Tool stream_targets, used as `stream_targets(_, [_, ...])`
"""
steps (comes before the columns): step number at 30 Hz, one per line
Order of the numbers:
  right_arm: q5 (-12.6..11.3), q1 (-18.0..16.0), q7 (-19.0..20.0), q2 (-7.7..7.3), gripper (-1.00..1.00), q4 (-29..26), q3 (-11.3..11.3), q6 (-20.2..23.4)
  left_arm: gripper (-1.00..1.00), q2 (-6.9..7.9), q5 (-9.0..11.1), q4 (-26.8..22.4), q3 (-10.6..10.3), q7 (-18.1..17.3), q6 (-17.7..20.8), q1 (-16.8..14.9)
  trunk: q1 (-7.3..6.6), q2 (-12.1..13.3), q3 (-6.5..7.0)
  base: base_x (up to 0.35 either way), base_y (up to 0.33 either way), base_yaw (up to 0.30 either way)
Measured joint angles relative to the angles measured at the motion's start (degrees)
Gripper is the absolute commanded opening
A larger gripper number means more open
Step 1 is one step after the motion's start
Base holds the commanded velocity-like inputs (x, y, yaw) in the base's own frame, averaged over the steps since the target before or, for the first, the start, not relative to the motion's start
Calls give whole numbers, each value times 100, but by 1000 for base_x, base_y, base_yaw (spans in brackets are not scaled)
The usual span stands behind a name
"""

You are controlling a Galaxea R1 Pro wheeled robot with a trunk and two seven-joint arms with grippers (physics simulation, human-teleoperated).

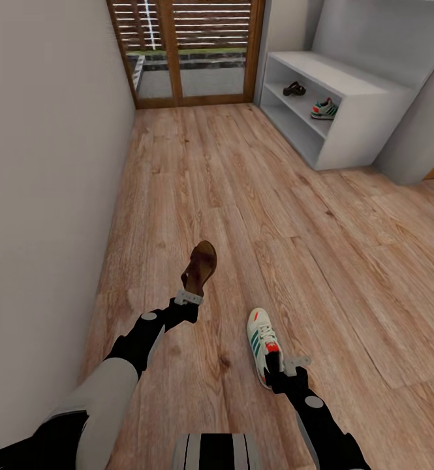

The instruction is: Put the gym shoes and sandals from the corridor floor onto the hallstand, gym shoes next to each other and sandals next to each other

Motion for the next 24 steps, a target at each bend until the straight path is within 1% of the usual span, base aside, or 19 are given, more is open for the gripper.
stream_targets(3, [0,-1,0,6,100,0,1,1,-100,0,0,-14,-7,0,0,0,0,0,-1,0,0,0])
stream_targets(5, [0,-1,0,9,100,0,-1,1,-100,0,-6,-42,-10,0,1,0,6,-2,-48,0,0,0])
stream_targets(13, [0,-2,0,6,100,0,-7,0,-100,1,0,-270,-20,-12,21,-3,26,-13,-279,0,0,0])
stream_targets(20, [0,-1,0,14,100,0,-8,0,-100,1,14,-299,-30,-36,23,-27,44,-22,-496,0,0,0])
stream_targets(24, [0,-1,0,15,100,0,-8,0,-100,1,15,-302,-30,-142,24,-32,55,-28,-621,0,0,0])
